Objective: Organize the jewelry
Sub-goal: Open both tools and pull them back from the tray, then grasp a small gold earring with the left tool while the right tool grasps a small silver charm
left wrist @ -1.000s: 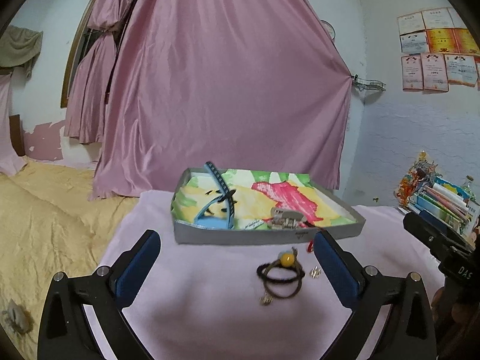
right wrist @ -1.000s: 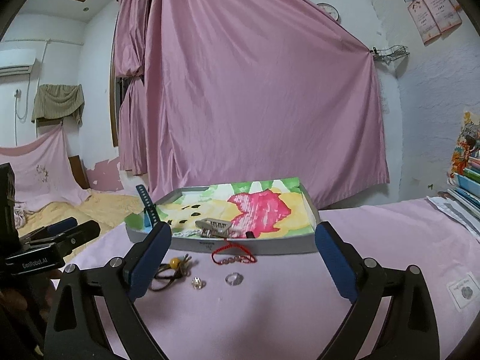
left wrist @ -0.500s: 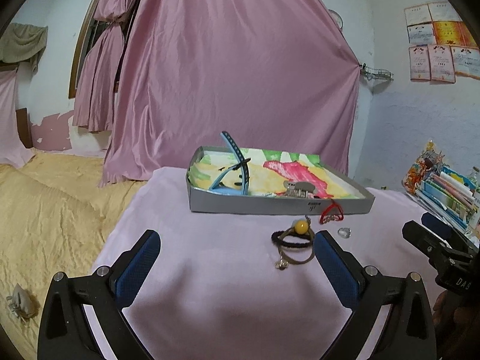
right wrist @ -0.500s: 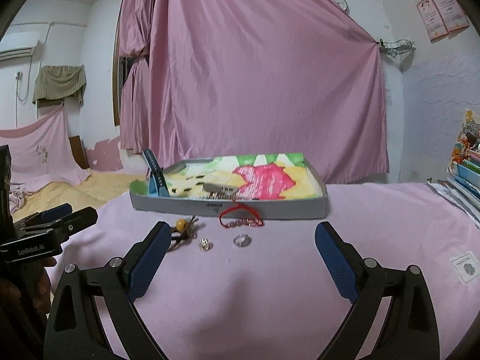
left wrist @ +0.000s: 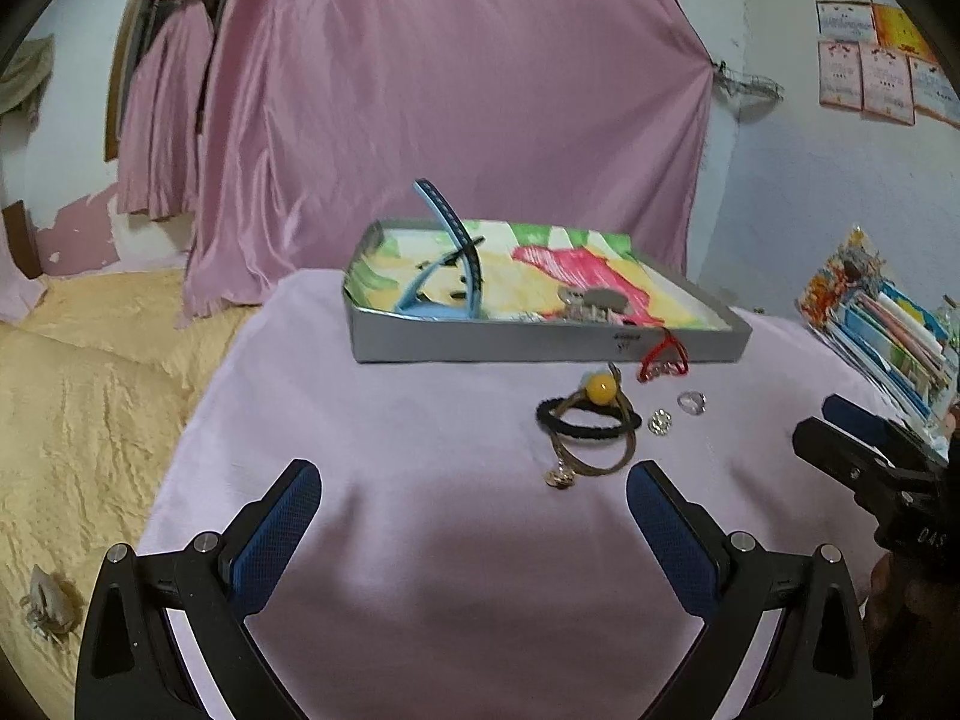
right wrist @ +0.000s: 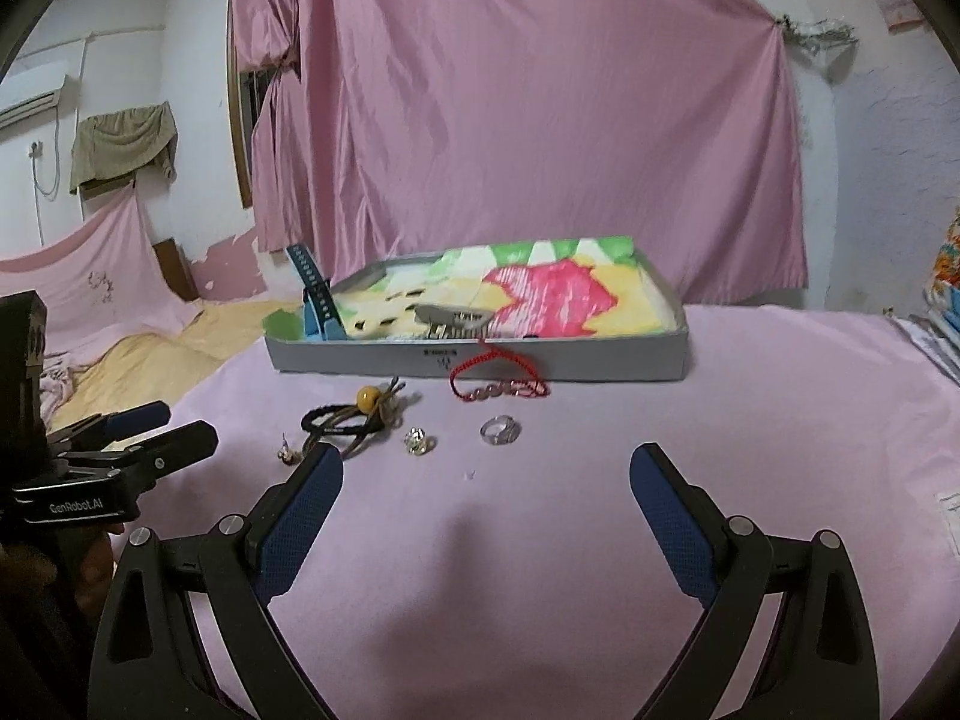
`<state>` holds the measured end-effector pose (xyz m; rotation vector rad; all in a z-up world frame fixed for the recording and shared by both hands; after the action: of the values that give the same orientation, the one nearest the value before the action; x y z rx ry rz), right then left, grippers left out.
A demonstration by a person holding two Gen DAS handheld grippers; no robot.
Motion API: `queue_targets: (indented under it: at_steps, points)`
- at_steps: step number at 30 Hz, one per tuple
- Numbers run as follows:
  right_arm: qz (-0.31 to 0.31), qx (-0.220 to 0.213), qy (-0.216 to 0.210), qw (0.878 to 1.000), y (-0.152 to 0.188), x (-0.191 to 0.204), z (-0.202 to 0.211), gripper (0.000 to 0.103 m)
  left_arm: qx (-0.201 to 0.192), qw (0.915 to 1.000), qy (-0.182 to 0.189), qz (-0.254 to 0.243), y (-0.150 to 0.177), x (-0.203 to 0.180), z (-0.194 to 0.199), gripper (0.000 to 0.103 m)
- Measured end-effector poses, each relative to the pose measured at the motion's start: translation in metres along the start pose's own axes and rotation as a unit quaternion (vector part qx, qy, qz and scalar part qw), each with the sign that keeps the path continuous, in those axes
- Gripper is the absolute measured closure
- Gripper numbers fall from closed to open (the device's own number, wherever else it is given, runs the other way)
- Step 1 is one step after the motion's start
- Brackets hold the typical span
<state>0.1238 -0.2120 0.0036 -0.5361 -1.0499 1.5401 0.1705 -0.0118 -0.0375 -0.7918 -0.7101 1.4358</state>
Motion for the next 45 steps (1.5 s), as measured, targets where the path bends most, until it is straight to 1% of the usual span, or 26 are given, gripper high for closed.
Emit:
queue_targets:
  at_steps: [2, 4, 6, 8, 9, 10, 11, 14, 15, 18, 19, 20, 21, 23, 24, 26, 29, 35, 37, 38, 41, 44, 45]
  points:
    - [0.004, 0.013, -0.006, 1.000, 0.001, 0.001, -0.004, 0.009, 0.010, 0.9999, 0.009, -0.002, 0.001, -0.002, -0.003, 0.001]
    - [0.013, 0.026, -0.008, 1.000, 0.000, 0.004, -0.009, 0.013, 0.018, 0.9997, 0.015, -0.002, 0.001, -0.004, -0.005, 0.002]
    - [0.022, 0.043, -0.012, 0.999, 0.001, 0.008, -0.016, 0.030, 0.026, 0.9994, 0.021, -0.005, 0.002, -0.007, -0.008, 0.010]
    - [0.026, 0.058, -0.016, 0.998, 0.001, 0.010, -0.022, 0.036, 0.035, 0.9991, 0.025, -0.009, 0.003, -0.010, -0.012, 0.019]
    - [0.027, 0.064, -0.018, 0.997, 0.001, 0.011, -0.025, 0.037, 0.039, 0.9988, 0.026, -0.011, 0.003, -0.012, -0.013, 0.021]
    - [0.028, 0.072, -0.020, 0.997, 0.002, 0.012, -0.028, 0.038, 0.043, 0.9986, 0.029, -0.013, 0.003, -0.013, -0.015, 0.025]
    - [0.028, 0.081, -0.023, 0.996, 0.003, 0.012, -0.032, 0.042, 0.047, 0.9983, 0.031, -0.014, 0.004, -0.015, -0.016, 0.030]
    - [0.017, 0.106, -0.028, 0.994, 0.004, 0.011, -0.041, 0.053, 0.058, 0.9974, 0.039, -0.020, 0.004, -0.020, -0.020, 0.040]
    - [0.010, 0.113, -0.033, 0.993, 0.004, 0.010, -0.044, 0.057, 0.062, 0.9969, 0.042, -0.022, 0.004, -0.021, -0.022, 0.041]
    - [0.000, 0.131, -0.037, 0.991, 0.006, 0.010, -0.051, 0.058, 0.074, 0.9958, 0.050, -0.021, 0.005, -0.023, -0.028, 0.048]
    - [0.001, 0.135, -0.036, 0.990, 0.006, 0.010, -0.053, 0.058, 0.079, 0.9953, 0.053, -0.019, 0.006, -0.023, -0.030, 0.052]
    - [0.003, 0.142, -0.035, 0.989, 0.006, 0.010, -0.056, 0.060, 0.082, 0.9950, 0.056, -0.016, 0.006, -0.022, -0.031, 0.053]
    - [0.003, 0.148, -0.036, 0.988, 0.006, 0.011, -0.058, 0.065, 0.082, 0.9949, 0.057, -0.015, 0.005, -0.023, -0.031, 0.054]
    - [-0.001, 0.157, -0.041, 0.987, 0.006, 0.011, -0.063, 0.068, 0.086, 0.9942, 0.064, -0.017, 0.004, -0.024, -0.032, 0.059]
    - [-0.001, 0.161, -0.042, 0.986, 0.006, 0.011, -0.065, 0.068, 0.087, 0.9939, 0.065, -0.018, 0.003, -0.025, -0.033, 0.060]
    - [0.001, 0.169, -0.045, 0.985, 0.005, 0.013, -0.070, 0.068, 0.089, 0.9934, 0.069, -0.023, 0.003, -0.029, -0.034, 0.068]
    - [0.008, 0.178, -0.046, 0.983, 0.004, 0.017, -0.077, 0.068, 0.091, 0.9926, 0.072, -0.036, 0.003, -0.035, -0.035, 0.074]
    - [0.015, 0.184, -0.049, 0.982, -0.001, 0.022, -0.085, 0.068, 0.093, 0.9925, 0.064, -0.048, 0.003, -0.036, -0.037, 0.087]
    - [0.018, 0.186, -0.049, 0.981, -0.002, 0.023, -0.089, 0.069, 0.094, 0.9923, 0.062, -0.050, 0.002, -0.036, -0.038, 0.089]
    - [0.021, 0.187, -0.049, 0.981, -0.003, 0.024, -0.091, 0.071, 0.095, 0.9923, 0.062, -0.051, 0.002, -0.036, -0.038, 0.089]
    - [0.032, 0.193, -0.047, 0.980, -0.006, 0.027, -0.097, 0.072, 0.095, 0.9922, 0.063, -0.050, 0.002, -0.036, -0.039, 0.089]
    - [0.042, 0.197, -0.045, 0.978, -0.008, 0.031, -0.102, 0.076, 0.095, 0.9922, 0.066, -0.046, 0.002, -0.035, -0.039, 0.089]
    - [0.042, 0.198, -0.048, 0.978, -0.010, 0.032, -0.103, 0.080, 0.095, 0.9922, 0.067, -0.045, 0.001, -0.035, -0.038, 0.089]
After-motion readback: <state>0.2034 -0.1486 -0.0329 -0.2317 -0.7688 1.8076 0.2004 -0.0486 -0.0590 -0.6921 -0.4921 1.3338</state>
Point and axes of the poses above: each gripper's, at about its wrist camera, not at the fingertips, and z roughly against the way its jaws point, x to its left, y to its underside, the point moved 6 cm from there along -z, roughly the way its jaws point, and after that the axes turned 8 degrees about -y, right-handed, at the moved point
